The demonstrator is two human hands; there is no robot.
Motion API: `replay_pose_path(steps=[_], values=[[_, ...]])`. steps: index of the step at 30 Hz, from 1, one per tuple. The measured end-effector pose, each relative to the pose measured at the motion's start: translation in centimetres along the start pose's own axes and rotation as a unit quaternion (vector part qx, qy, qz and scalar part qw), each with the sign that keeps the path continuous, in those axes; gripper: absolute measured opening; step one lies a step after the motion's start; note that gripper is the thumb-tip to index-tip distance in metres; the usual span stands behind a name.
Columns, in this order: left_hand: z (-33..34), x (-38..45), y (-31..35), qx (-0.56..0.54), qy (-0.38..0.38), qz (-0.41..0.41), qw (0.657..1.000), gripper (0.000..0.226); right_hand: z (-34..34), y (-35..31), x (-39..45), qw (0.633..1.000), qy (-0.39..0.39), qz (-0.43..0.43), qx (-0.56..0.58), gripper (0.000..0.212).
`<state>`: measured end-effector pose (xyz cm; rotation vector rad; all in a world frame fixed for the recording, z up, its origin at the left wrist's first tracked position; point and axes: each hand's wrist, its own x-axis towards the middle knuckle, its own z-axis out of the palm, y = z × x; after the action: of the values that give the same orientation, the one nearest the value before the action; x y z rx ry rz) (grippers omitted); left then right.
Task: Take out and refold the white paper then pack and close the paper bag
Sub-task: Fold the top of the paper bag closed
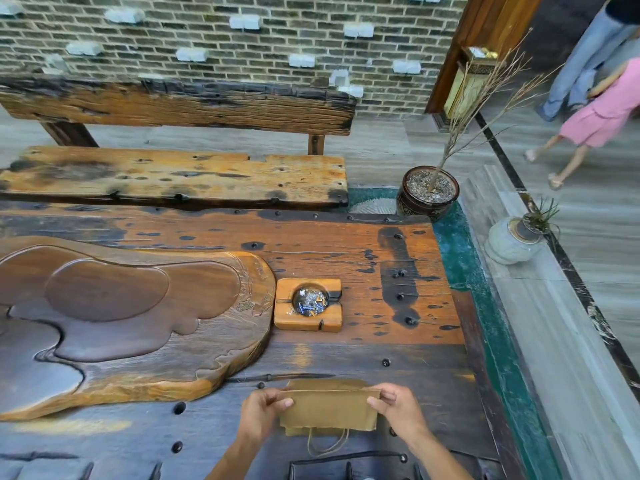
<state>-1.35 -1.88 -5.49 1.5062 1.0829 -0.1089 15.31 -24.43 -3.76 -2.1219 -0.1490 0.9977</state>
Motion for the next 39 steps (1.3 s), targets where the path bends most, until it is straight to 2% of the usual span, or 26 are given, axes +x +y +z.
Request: replay_pose_path(steps=[3,6,11,14,17,21,23,27,34,37,39], values=[[0.1,-0.1,0.2,-0.003,0.011,0.000,1.000,0.026,0.1,-0.6,-0.2,1.000,0.011,0.008,0.008,0.021],[0.3,0.3,0.4,-0.016,0.023,0.001,1.000,0.040,-0.1,-1.2,-0.2,1.000,0.022,0.011,0.008,0.006],[0.2,0.0,1.9,-0.049,0.041,0.008,0.998,0.036,-0.9,-3.3,-1.0,0.998,0.057,0.008,0.029,0.008],[-0.3,0.7,2.5,-0.033,0.035,0.049,0.998,0.031,-1.7,-4.6,-1.2,0.994,0.086,0.021,0.062,0.035],[-0.8,2.9,2.8,-0.034,0.020,0.082,0.996,0.044,-3.1,-6.5,-1.2,0.991,0.098,0.010,0.092,0.050],[-2.4,-0.5,10.6,-0.078,0.056,0.156,0.983,0.016,-4.8,-10.5,-1.4,0.986,0.106,-0.036,0.124,0.054],[-3.4,-1.4,13.5,-0.095,0.058,0.195,0.974,0.022,-5.8,-12.7,-2.1,0.982,0.116,-0.068,0.131,0.052],[-5.4,-3.5,18.6,-0.134,0.087,0.260,0.952,0.015,-7.6,-17.7,-3.4,0.969,0.136,-0.147,0.146,0.047],[-9.2,-7.3,28.2,-0.139,0.142,0.374,0.906,0.014,-11.1,-26.7,-7.0,0.923,0.148,-0.277,0.221,0.020],[-10.8,-9.6,32.2,-0.142,0.161,0.424,0.880,0.016,-12.4,-30.3,-9.0,0.899,0.153,-0.326,0.250,0.023],[-11.7,-11.4,34.8,-0.147,0.152,0.456,0.865,0.023,-13.7,-32.6,-10.1,0.882,0.172,-0.358,0.252,0.035]])
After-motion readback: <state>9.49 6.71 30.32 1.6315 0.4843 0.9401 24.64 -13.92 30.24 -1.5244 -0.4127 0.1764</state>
